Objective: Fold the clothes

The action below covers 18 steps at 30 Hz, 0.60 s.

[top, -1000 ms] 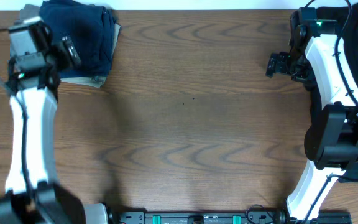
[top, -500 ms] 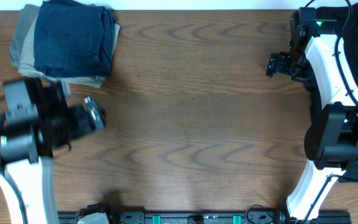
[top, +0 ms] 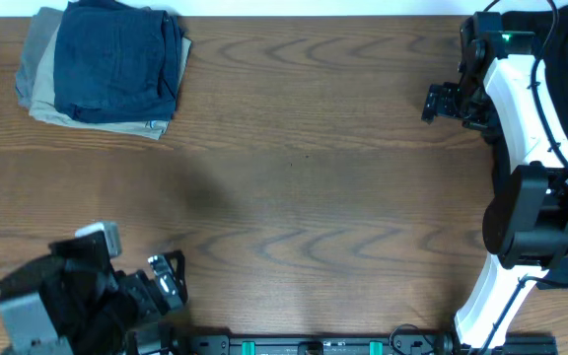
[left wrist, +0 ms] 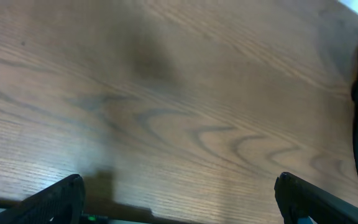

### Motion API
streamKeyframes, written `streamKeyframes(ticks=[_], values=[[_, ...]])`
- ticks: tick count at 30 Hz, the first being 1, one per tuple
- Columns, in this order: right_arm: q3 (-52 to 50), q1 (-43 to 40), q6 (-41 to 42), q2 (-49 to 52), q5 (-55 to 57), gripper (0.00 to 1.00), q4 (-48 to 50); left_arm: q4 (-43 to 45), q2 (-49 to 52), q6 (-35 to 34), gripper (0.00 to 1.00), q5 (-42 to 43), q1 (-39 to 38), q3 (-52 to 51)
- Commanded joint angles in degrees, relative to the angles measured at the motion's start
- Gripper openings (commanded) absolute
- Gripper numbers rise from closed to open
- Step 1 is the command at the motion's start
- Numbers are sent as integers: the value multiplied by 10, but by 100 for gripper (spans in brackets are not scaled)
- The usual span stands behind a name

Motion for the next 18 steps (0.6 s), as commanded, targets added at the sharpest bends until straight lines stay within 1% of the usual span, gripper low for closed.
streamKeyframes(ticks=[1, 6, 10, 12, 15, 18], values=[[3, 0, -2, 0, 10, 99, 0, 0, -15, -3, 98, 6, 0, -3], [3, 0, -2, 0, 9, 99, 0, 1, -19, -3, 98, 3, -8, -4], [3, 0, -2, 0, 9, 99, 0, 16, -36, 0, 98, 3, -44, -20], [3, 0, -2, 0, 10, 99, 0, 52, -55, -1, 98, 3, -75, -43], [3, 0, -2, 0, 9, 99, 0, 133, -103, 0, 98, 2, -115, -97], [3, 0, -2, 0, 10, 99, 0, 235, -163, 0, 98, -33, -135, -170]])
